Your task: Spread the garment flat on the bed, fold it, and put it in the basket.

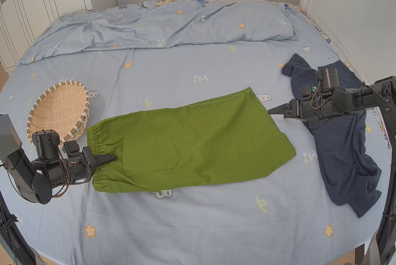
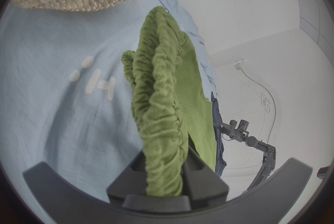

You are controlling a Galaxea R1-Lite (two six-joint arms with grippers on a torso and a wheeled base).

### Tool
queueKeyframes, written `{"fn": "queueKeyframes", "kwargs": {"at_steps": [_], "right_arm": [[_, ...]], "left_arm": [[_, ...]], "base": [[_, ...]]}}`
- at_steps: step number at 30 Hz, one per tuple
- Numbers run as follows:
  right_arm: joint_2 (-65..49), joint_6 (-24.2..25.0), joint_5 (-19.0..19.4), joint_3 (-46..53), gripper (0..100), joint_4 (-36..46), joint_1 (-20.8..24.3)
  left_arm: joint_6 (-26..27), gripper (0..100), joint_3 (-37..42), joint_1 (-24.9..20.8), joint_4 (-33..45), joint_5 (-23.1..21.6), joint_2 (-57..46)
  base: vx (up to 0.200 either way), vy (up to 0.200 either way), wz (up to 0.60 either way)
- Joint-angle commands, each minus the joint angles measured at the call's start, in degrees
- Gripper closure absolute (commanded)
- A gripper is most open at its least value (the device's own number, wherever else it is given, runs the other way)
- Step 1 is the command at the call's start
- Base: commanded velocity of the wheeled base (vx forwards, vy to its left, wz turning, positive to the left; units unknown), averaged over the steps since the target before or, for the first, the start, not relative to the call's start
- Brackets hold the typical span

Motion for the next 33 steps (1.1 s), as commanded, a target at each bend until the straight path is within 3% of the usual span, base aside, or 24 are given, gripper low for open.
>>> {"fn": "queueKeyframes", "kwargs": {"at_steps": [1,5,29,30,33], "right_arm": [[5.1,0.1,4.9,-2.4,0,0.3,-0.3],[4.9,0.6,9.6,-2.9,0,1.6,-0.4],[7.2,-0.6,9.0,-1.4,0,2.0,3.5],[7.2,-0.5,9.0,-1.6,100,1.9,3.3],[7.1,-0.5,9.5,-1.6,100,1.9,2.7]], "left_arm": [[0.0,100,-0.1,0.5,-0.1,0.0,-0.9],[0.0,100,-0.1,0.5,-0.2,0.0,-0.8],[0.3,100,0.4,0.4,-0.3,0.1,-1.0],[0.3,100,0.4,0.4,-0.3,0.1,-1.0],[0.3,100,0.5,0.4,-0.3,0.1,-1.0]], "base": [[0.0,0.0,0.0],[0.0,0.0,0.0],[0.0,0.0,0.0],[0.0,0.0,0.0],[0.0,0.0,0.0]]}}
